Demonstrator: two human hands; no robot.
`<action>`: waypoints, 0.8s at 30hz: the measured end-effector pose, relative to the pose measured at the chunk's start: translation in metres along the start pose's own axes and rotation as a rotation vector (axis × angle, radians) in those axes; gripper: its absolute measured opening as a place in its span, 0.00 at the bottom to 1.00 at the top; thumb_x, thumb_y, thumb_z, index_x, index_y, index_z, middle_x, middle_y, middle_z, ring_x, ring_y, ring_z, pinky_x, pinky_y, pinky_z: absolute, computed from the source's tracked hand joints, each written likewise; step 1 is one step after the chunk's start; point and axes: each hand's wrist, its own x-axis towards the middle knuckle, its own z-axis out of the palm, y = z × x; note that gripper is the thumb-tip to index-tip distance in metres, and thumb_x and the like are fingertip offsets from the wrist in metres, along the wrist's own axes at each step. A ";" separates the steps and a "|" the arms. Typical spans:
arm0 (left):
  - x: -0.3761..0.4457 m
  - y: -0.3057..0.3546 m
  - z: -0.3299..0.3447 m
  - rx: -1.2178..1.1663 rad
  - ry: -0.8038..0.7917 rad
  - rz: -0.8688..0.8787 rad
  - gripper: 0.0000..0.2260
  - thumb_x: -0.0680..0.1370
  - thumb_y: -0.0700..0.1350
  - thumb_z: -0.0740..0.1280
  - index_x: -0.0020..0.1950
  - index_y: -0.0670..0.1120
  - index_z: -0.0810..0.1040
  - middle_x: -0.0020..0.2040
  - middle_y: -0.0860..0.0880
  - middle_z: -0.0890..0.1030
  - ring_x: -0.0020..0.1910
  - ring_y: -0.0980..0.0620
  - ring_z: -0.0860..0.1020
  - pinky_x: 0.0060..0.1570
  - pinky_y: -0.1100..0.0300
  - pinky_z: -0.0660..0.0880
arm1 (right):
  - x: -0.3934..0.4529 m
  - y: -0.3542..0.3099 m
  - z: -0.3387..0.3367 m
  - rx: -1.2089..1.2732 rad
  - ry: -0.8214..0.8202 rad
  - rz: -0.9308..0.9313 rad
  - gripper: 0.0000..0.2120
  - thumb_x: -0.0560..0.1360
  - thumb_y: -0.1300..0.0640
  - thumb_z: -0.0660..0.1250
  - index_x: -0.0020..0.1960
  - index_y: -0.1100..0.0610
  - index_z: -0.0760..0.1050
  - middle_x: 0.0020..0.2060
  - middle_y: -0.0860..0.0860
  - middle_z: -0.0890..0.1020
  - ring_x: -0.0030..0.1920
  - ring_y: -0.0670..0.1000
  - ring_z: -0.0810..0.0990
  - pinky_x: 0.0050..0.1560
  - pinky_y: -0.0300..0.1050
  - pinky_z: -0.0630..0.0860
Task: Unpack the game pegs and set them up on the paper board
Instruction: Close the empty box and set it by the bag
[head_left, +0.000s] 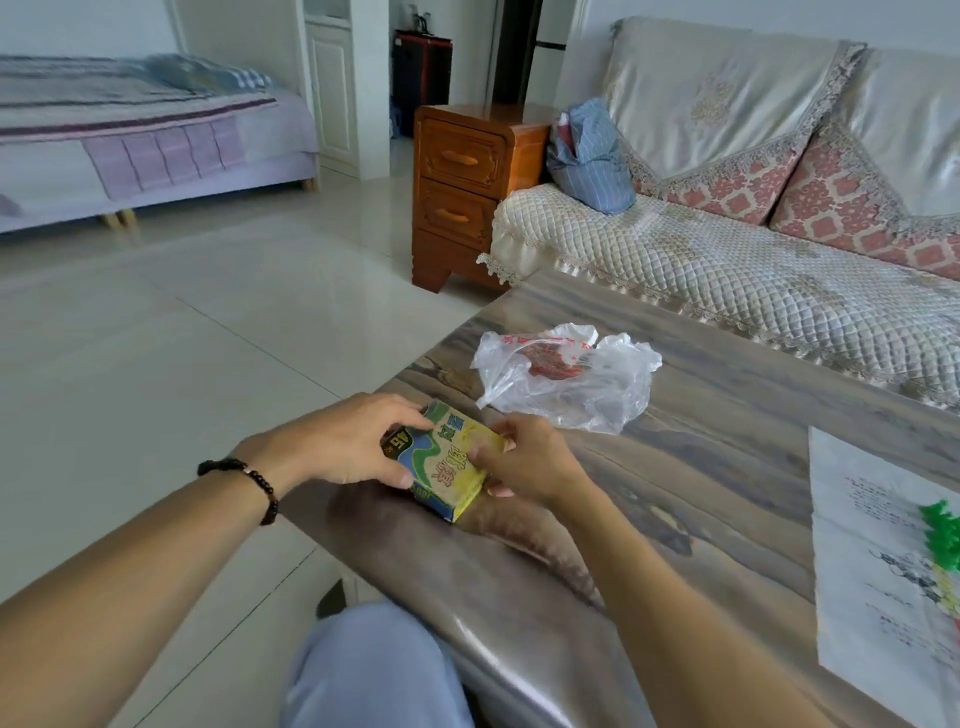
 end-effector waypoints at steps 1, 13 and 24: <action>-0.004 -0.010 -0.003 -0.044 0.012 -0.037 0.32 0.72 0.48 0.76 0.73 0.53 0.69 0.73 0.53 0.69 0.67 0.54 0.71 0.67 0.55 0.69 | 0.006 -0.008 0.009 -0.014 0.002 -0.019 0.09 0.75 0.55 0.68 0.52 0.57 0.75 0.42 0.52 0.82 0.40 0.55 0.85 0.45 0.54 0.82; 0.002 -0.039 -0.003 -0.088 0.104 -0.063 0.32 0.74 0.46 0.74 0.75 0.55 0.66 0.69 0.53 0.71 0.62 0.55 0.73 0.62 0.59 0.70 | 0.036 -0.018 0.027 -0.016 0.057 -0.043 0.20 0.74 0.53 0.70 0.63 0.59 0.73 0.46 0.50 0.80 0.41 0.52 0.83 0.45 0.53 0.82; 0.034 0.022 -0.023 -0.200 0.274 0.053 0.30 0.76 0.57 0.69 0.76 0.53 0.64 0.73 0.52 0.67 0.70 0.54 0.68 0.64 0.59 0.67 | 0.009 -0.001 -0.060 -0.344 0.246 -0.176 0.20 0.76 0.51 0.65 0.67 0.54 0.72 0.54 0.48 0.78 0.50 0.46 0.74 0.49 0.39 0.67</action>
